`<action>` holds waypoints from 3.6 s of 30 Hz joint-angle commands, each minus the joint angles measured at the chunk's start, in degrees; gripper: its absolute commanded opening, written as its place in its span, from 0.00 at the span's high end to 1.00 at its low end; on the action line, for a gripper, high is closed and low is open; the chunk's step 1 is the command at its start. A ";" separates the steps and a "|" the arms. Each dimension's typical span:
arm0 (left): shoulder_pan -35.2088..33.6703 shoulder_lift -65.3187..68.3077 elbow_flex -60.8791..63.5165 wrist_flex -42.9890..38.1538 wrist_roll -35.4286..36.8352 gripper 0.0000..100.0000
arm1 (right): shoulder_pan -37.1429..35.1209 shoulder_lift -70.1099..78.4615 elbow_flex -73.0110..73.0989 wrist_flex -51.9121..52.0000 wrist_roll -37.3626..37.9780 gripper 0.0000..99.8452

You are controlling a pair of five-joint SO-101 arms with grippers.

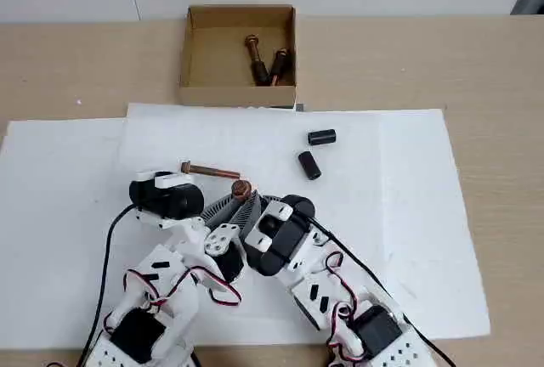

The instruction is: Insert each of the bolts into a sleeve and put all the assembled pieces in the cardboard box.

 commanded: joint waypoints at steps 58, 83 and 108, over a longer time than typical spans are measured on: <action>-26.90 -0.35 5.67 9.05 -31.30 1.00 | 15.78 68.18 -65.85 1.36 -16.18 1.00; -26.90 -0.35 5.67 9.05 -31.47 1.00 | 15.34 137.27 -125.54 1.45 8.70 0.99; -26.81 -0.35 5.67 9.05 -31.47 1.00 | 14.55 133.49 -131.87 18.15 8.70 1.00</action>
